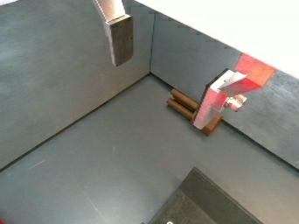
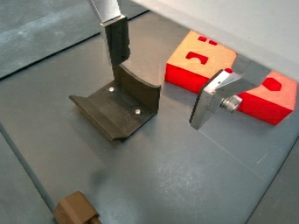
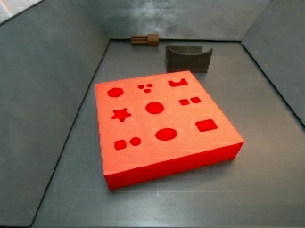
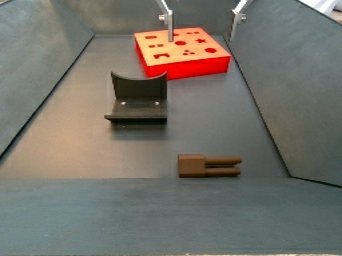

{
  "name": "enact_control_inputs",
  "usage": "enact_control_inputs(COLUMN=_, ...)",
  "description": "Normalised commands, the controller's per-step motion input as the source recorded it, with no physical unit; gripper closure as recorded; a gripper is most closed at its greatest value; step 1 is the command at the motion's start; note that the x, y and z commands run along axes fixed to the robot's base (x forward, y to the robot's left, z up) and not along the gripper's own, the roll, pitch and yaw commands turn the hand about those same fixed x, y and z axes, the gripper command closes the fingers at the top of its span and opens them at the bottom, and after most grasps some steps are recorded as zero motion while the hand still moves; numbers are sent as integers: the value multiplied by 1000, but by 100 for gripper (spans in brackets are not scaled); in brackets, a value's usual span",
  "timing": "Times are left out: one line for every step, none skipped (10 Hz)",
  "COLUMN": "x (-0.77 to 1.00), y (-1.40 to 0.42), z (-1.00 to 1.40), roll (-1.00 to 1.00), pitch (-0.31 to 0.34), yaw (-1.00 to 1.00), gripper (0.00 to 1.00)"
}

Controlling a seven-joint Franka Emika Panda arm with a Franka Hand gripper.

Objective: Pick up the 3 prong object. Move up. Rotate the 3 prong object. Place the 3 prong object on the fixture. Regrasp the 3 prong object. Move to above the board. Insert the 3 prong object.
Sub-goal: Pick up the 3 prong object.

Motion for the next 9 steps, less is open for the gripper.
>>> enact_control_inputs(x=-3, y=0, z=0, roll=0, pitch=140, yaw=-531, gripper=0)
enact_control_inputs(x=91, y=183, z=-69, roll=-59, pitch=27, yaw=-726, gripper=0)
enact_control_inputs(x=0, y=34, z=-203, roll=0, pitch=21, yaw=-926, gripper=0)
enact_control_inputs(x=0, y=80, z=-271, roll=0, pitch=50, yaw=-900, gripper=0)
enact_control_inputs(x=0, y=231, z=-337, roll=0, pitch=64, yaw=-769, gripper=0)
enact_control_inputs(x=0, y=291, z=-400, roll=-1, pitch=84, yaw=-723, gripper=0)
enact_control_inputs(x=0, y=297, z=-414, roll=-4, pitch=87, yaw=-714, gripper=0)
enact_control_inputs(x=0, y=274, z=-366, roll=0, pitch=67, yaw=-734, gripper=0)
enact_control_inputs(x=0, y=191, z=-366, roll=0, pitch=60, yaw=-809, gripper=0)
